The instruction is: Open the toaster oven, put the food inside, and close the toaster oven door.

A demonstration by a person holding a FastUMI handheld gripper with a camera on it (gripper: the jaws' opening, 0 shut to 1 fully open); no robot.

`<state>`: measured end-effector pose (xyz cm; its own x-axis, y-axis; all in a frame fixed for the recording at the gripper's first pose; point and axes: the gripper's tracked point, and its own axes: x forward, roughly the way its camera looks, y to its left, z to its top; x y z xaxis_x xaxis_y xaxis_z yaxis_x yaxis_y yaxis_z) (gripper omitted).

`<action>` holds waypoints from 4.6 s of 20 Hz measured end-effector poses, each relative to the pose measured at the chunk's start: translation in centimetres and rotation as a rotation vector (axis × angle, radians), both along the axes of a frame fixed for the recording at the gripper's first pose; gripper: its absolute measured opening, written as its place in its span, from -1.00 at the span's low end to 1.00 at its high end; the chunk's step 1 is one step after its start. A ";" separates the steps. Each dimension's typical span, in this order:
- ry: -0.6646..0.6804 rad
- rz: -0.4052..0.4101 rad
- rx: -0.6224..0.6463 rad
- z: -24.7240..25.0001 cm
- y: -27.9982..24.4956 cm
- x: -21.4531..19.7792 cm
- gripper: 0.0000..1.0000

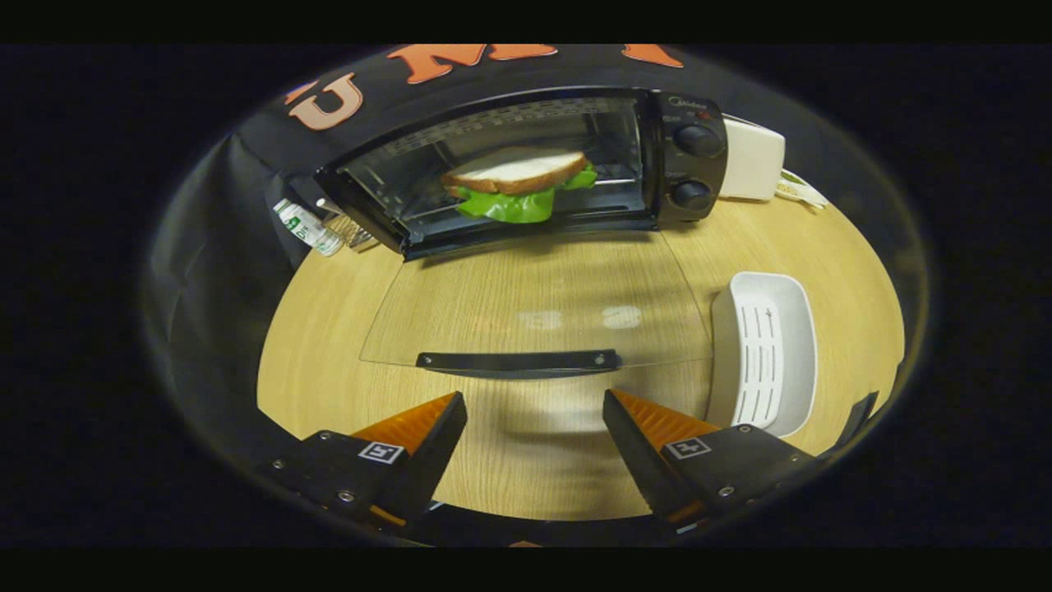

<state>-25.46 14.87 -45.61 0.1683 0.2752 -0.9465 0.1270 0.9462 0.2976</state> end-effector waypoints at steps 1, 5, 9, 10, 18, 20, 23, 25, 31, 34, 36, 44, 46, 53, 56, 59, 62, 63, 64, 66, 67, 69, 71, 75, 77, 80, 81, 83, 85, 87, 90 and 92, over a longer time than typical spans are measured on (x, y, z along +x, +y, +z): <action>-0.002 0.018 -0.016 -0.7 -0.1 0.0 0.98; 0.024 0.073 -0.055 -2.6 -0.3 0.0 0.98; -0.011 0.141 -0.098 -2.8 0.5 0.7 0.96; -0.010 0.135 -0.102 -2.8 0.6 0.8 0.98; -0.116 0.119 -0.075 1.1 -0.2 3.2 0.99; -0.170 0.113 -0.064 2.4 -0.1 4.8 0.99; -0.211 0.098 -0.069 3.3 -0.4 7.1 0.98; -0.233 0.067 -0.069 3.9 -0.6 9.1 0.98; -0.306 0.015 -0.086 5.8 -1.0 14.5 0.98; -0.335 -0.007 -0.099 6.3 -1.5 16.7 0.97; -0.360 -0.028 -0.104 7.1 -1.9 18.1 0.97; -0.545 -0.053 -0.123 13.3 -4.8 20.6 0.97; -0.631 -0.053 -0.134 16.5 -5.8 21.4 0.97; -0.937 -0.083 -0.175 29.6 -9.8 23.9 0.97; -1.018 -0.085 -0.201 33.3 -11.3 24.0 0.96; -1.083 -0.090 -0.231 36.3 -12.4 24.0 0.96; -1.125 -0.081 -0.275 38.3 -13.3 23.9 0.96; -1.136 -0.079 -0.284 38.6 -13.3 23.9 0.96; -1.146 -0.080 -0.289 39.1 -13.3 23.8 0.96; -1.158 -0.080 -0.280 39.7 -13.0 23.8 0.96; -1.163 -0.076 -0.277 40.0 -12.8 23.7 0.96; -1.176 -0.076 -0.287 40.7 -13.3 23.7 0.97; -1.194 -0.076 -0.291 41.6 -13.3 23.7 0.97; -1.226 -0.067 -0.321 42.8 -13.8 23.6 0.98; -1.233 -0.069 -0.329 43.1 -14.0 23.7 0.98; -1.216 -0.075 -0.321 42.5 -13.9 23.6 0.99; -1.210 -0.080 -0.319 42.4 -14.0 23.6 0.99; -1.208 -0.089 -0.315 42.4 -14.2 23.8 0.99; -1.212 -0.092 -0.311 42.5 -14.1 24.2 0.99; -1.212 -0.089 -0.309 42.5 -14.1 24.3 0.99; -1.218 -0.092 -0.319 42.7 -14.6 24.6 0.99; -1.221 -0.093 -0.317 42.7 -14.6 24.8 0.99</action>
